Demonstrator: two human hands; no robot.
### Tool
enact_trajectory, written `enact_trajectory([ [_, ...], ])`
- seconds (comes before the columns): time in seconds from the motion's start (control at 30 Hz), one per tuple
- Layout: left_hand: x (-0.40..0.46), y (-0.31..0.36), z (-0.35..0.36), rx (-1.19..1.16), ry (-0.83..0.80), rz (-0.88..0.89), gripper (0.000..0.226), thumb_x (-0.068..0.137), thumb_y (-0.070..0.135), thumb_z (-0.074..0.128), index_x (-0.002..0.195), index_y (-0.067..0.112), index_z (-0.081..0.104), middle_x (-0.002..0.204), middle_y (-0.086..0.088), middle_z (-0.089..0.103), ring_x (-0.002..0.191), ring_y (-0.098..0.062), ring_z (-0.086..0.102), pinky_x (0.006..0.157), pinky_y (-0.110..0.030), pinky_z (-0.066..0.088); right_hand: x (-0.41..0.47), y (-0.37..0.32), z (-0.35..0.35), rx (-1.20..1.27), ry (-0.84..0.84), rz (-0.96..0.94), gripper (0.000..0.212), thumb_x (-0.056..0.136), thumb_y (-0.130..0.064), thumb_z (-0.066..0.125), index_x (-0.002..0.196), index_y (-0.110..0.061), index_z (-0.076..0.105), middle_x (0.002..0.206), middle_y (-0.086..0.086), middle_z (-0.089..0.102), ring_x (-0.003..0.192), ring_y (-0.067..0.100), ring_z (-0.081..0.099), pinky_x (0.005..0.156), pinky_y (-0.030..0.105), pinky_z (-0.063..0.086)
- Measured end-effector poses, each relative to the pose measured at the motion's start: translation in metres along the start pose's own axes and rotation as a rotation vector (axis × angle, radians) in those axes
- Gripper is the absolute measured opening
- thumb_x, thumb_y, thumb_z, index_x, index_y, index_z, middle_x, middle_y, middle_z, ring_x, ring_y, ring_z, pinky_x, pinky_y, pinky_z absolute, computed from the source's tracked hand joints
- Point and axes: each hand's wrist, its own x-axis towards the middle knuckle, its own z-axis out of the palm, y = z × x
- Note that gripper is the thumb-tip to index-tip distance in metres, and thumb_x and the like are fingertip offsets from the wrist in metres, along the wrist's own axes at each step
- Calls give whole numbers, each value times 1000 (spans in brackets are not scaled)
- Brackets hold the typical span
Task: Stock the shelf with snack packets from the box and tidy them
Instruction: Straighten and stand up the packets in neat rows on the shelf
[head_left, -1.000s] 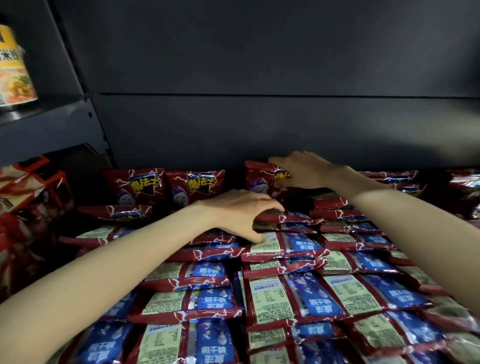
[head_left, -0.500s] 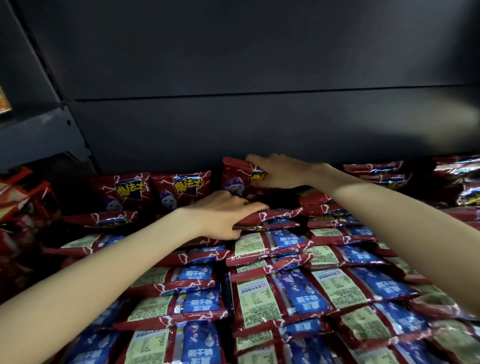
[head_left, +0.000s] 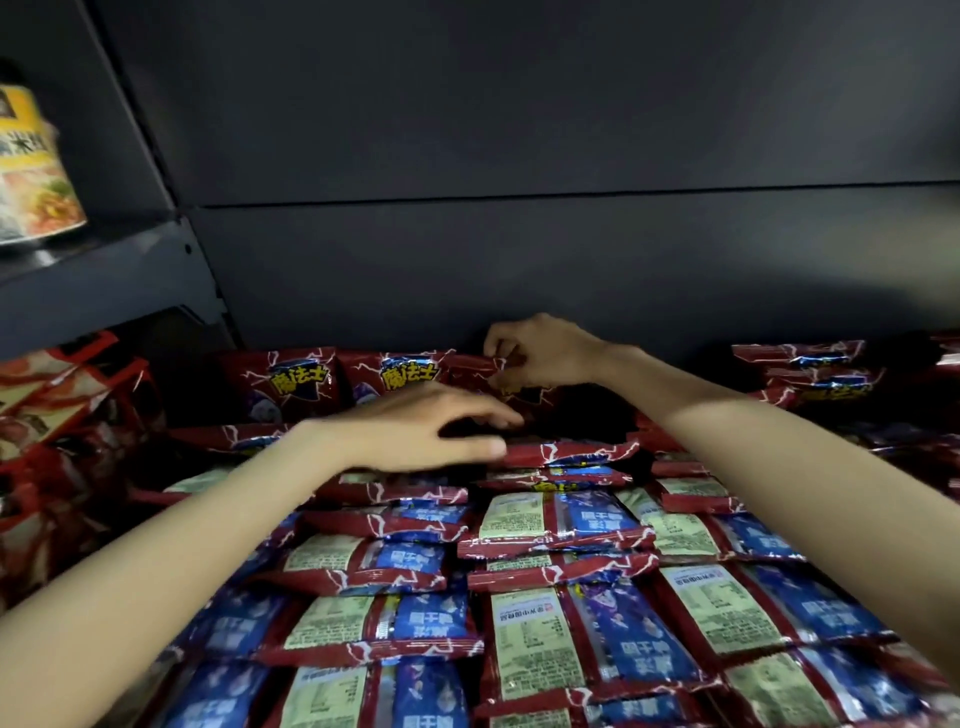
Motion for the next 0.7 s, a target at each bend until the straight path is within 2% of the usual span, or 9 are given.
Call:
enact_trajectory([
  [0.07, -3, -17, -9, 54, 214, 3, 38, 91, 49, 49, 124, 34, 57, 124, 17, 58, 113, 1, 51, 99, -26, 41, 1, 0, -7, 77, 94, -20, 18, 81, -20, 69, 98, -23, 62, 83, -14, 62, 82, 9, 63, 83, 31, 51],
  [0.13, -3, -39, -14, 195, 390, 9, 26, 91, 32, 58, 116, 24, 64, 116, 9, 63, 107, -7, 57, 93, -34, 47, 0, -3, -9, -51, 158, -28, 16, 82, -13, 62, 96, -23, 63, 78, -18, 58, 79, 8, 61, 81, 30, 50],
  [0.2, 1, -55, -14, 334, 477, 1, 23, 89, 24, 62, 112, 20, 66, 111, 4, 64, 103, -14, 59, 84, -39, 52, -2, -7, -4, -198, 179, -52, 15, 87, -16, 57, 100, -21, 63, 83, -14, 59, 84, 12, 60, 75, 26, 45],
  [0.3, 10, -66, -11, 459, 474, 12, 25, 87, 21, 64, 113, 19, 65, 112, 1, 62, 104, -19, 58, 72, -38, 55, -2, -9, 3, -242, 207, -31, 23, 95, -35, 48, 105, -20, 63, 95, -1, 66, 90, 21, 62, 74, 29, 44],
  [0.37, 17, -69, -8, 509, 454, 11, 28, 86, 22, 66, 113, 22, 65, 114, 0, 59, 106, -20, 56, 66, -34, 52, -3, -7, 1, -266, 140, -5, 35, 94, -48, 45, 110, -22, 63, 99, -1, 68, 95, 20, 61, 77, 31, 45],
  [0.43, 23, -70, -8, 532, 461, -3, 27, 85, 28, 66, 111, 23, 66, 113, 0, 58, 105, -20, 55, 64, -34, 51, -7, -4, -3, -240, 44, -6, 35, 90, -49, 54, 111, -23, 64, 100, -7, 69, 93, 13, 60, 75, 26, 41],
  [0.5, 29, -71, -8, 535, 476, -27, 24, 86, 33, 64, 108, 23, 66, 112, 1, 58, 103, -19, 56, 63, -35, 52, -11, -2, -5, -155, 0, -23, 27, 88, -43, 62, 104, -22, 67, 96, -10, 68, 86, 8, 60, 74, 24, 41],
  [0.6, 33, -73, -8, 560, 474, -17, 19, 88, 28, 61, 106, 22, 66, 111, 1, 57, 105, -18, 55, 61, -36, 52, -14, -2, -8, 44, -72, -51, 24, 90, -40, 60, 97, -19, 69, 96, -8, 69, 85, 3, 60, 80, 21, 46],
  [0.7, 31, -76, -10, 518, 475, 9, 20, 90, 29, 57, 106, 23, 66, 113, 5, 57, 105, -14, 54, 62, -31, 49, -21, -6, -12, 131, -224, -73, 24, 84, -44, 66, 93, -22, 69, 94, -11, 69, 84, -3, 60, 75, 13, 44],
])
